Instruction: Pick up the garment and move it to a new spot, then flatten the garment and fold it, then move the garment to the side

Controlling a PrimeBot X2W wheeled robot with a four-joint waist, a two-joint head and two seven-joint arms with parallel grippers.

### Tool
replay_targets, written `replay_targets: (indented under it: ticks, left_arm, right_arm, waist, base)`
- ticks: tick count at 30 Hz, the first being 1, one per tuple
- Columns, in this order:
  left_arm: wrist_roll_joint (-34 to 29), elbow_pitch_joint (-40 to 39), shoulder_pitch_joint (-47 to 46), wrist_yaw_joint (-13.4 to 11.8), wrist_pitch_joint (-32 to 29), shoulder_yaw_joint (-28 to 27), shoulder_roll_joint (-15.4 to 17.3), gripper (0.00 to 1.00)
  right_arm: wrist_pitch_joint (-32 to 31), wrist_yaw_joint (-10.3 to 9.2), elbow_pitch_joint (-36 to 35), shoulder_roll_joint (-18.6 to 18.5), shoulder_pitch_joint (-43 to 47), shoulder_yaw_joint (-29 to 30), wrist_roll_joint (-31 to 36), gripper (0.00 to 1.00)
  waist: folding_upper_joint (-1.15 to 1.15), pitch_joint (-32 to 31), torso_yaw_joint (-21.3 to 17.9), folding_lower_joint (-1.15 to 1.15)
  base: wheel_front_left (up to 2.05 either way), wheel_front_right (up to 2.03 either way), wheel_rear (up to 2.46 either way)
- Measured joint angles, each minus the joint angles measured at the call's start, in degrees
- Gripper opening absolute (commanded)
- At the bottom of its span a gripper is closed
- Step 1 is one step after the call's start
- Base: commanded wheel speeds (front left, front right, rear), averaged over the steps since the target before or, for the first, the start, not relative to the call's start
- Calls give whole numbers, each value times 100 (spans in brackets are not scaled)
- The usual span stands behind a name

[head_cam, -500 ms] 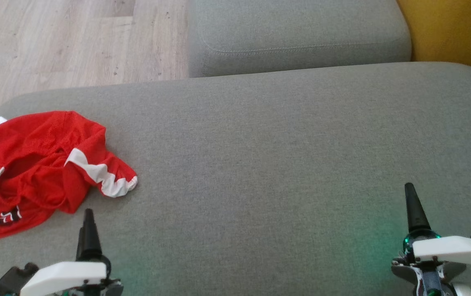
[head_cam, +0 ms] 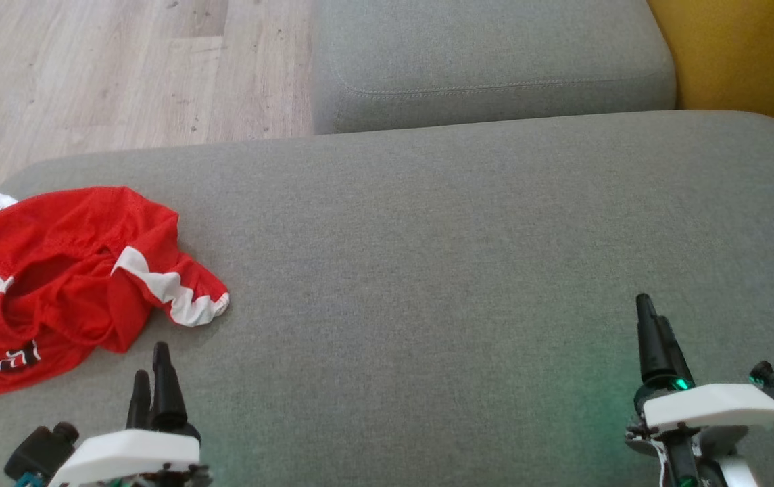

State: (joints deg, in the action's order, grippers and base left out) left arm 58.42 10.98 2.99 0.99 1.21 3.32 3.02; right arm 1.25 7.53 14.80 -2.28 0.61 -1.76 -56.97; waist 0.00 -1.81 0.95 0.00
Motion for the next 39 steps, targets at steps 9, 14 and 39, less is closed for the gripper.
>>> replay_targets:
  ticks: [9, 14, 39]
  left_arm:
    - [-535, -92, 81, -62, 127, 102, 42, 100]
    - [-899, -167, 114, -107, 209, 225, 67, 100]
    - [-2818, -435, 352, -409, 668, 527, 142, 100]
  right_arm:
    - [132, 0, -20, 0, 6, -169, 613, 100]
    - [213, 0, -52, -1, 11, -230, 973, 100]
    - [668, 0, -214, -3, 138, -491, 2956, 100]
  waist:
    - [0, -53, 17, 0]
    - [0, -90, 33, 0]
    - [0, -193, 107, 0]
  base:
    - [0, 0, 0]
    - [0, 0, 0]
    - [0, 0, 0]
